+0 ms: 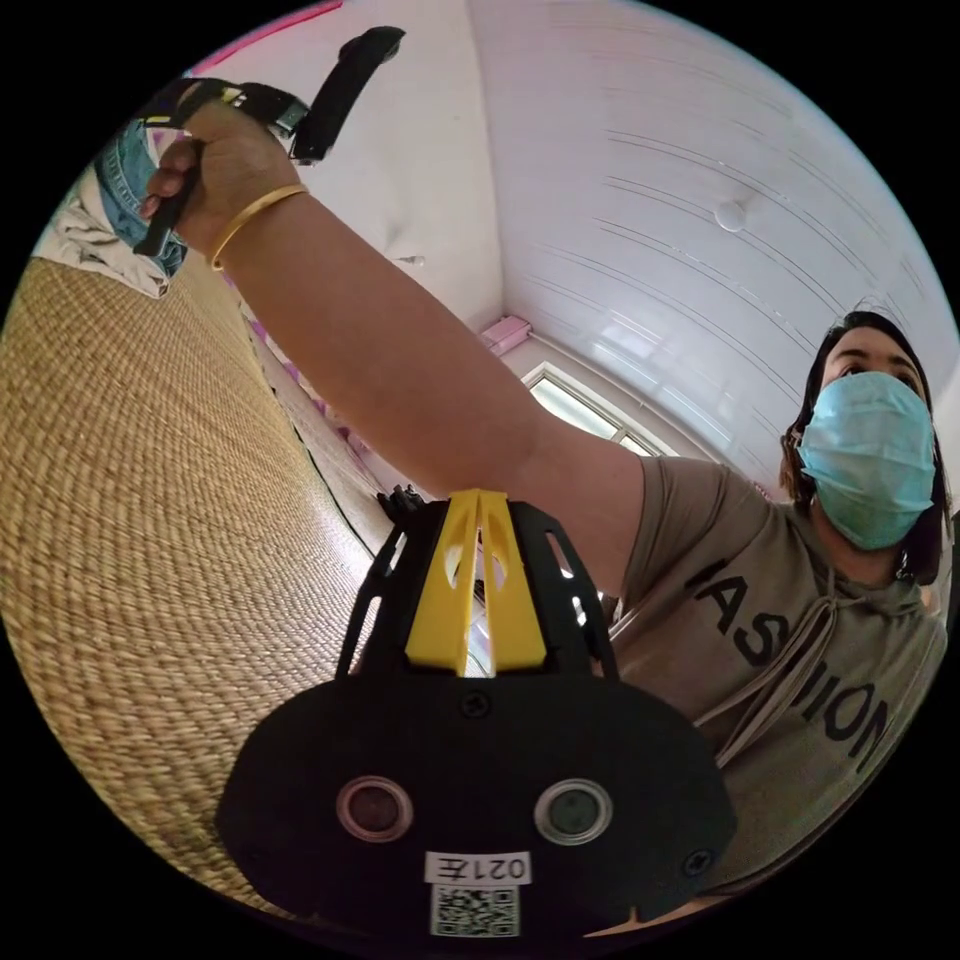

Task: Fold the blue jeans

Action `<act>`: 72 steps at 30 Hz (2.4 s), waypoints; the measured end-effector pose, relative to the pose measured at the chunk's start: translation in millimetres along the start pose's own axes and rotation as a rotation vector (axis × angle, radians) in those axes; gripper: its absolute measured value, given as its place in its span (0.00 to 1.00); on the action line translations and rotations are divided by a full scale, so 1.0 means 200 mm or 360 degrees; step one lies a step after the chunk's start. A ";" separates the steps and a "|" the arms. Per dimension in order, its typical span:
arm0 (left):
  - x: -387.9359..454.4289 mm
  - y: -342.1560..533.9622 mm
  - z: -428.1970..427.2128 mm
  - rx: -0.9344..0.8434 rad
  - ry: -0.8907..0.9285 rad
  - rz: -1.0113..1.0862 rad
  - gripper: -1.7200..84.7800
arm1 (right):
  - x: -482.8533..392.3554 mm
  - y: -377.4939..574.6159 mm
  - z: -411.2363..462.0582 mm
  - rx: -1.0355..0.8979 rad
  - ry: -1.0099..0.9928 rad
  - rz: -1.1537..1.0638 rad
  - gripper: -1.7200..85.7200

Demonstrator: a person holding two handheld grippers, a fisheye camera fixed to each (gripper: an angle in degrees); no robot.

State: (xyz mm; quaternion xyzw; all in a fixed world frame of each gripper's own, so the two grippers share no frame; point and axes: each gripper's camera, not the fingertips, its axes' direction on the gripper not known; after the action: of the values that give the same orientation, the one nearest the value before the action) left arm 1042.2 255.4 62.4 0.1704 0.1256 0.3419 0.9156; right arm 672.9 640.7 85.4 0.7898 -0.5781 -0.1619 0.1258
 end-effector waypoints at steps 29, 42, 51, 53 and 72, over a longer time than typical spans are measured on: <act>-0.20 0.20 0.06 0.0009 -0.0011 -0.0044 0.01 | -0.47 -0.03 0.13 -0.0256 0.0769 -0.0590 0.09; -0.30 0.09 0.09 0.0016 -0.0041 -0.0088 0.01 | 0.78 0.99 -0.65 0.0454 -0.0239 0.0962 0.08; -0.39 -0.07 0.20 -0.0066 -0.0195 -0.0220 0.01 | 0.66 2.30 -1.51 0.0500 0.0027 0.1148 0.08; -0.42 -0.11 0.25 -0.0132 -0.0263 -0.0269 0.01 | 0.35 2.54 -1.49 0.0311 0.0104 0.1065 0.08; 0.00 -0.78 0.82 -0.0239 -0.0872 -0.0026 0.01 | -1.37 3.78 -0.15 0.0229 -0.0190 0.1193 0.11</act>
State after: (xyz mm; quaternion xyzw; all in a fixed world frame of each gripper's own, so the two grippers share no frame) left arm 1189.1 108.0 149.2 0.1872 -0.1508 0.2840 0.9282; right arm -50.7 675.8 434.6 0.5196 -0.8430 -0.1092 0.0866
